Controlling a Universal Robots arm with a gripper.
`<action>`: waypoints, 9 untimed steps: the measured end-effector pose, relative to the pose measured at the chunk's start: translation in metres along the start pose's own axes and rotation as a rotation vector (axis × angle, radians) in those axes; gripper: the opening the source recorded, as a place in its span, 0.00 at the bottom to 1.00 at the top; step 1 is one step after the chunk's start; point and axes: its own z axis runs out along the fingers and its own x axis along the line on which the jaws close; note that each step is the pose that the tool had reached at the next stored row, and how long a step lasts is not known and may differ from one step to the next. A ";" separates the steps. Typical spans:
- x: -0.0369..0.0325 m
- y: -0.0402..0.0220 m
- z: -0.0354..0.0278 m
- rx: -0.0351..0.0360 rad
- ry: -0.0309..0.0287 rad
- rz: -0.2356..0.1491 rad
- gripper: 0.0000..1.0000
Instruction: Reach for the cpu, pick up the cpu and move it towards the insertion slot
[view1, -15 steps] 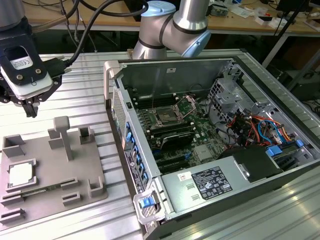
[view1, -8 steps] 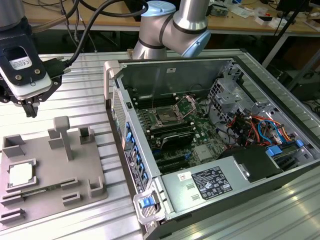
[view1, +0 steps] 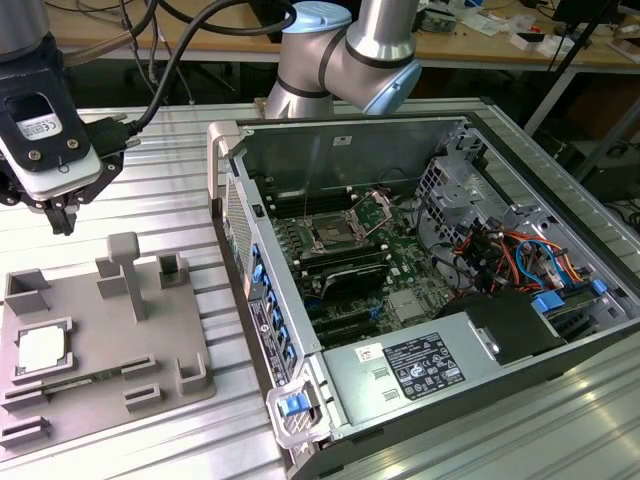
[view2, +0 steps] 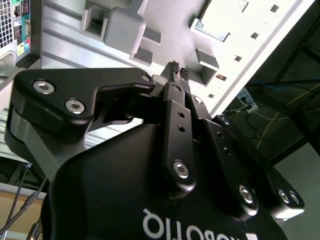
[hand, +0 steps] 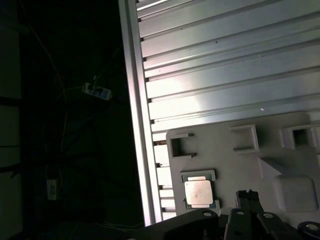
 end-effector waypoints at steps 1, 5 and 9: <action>0.0001 0.0000 0.0000 0.0001 0.0000 0.001 0.11; 0.0007 -0.0001 0.0000 0.0000 -0.0003 0.008 0.11; 0.0011 -0.0001 0.0001 0.0000 -0.0005 0.014 0.11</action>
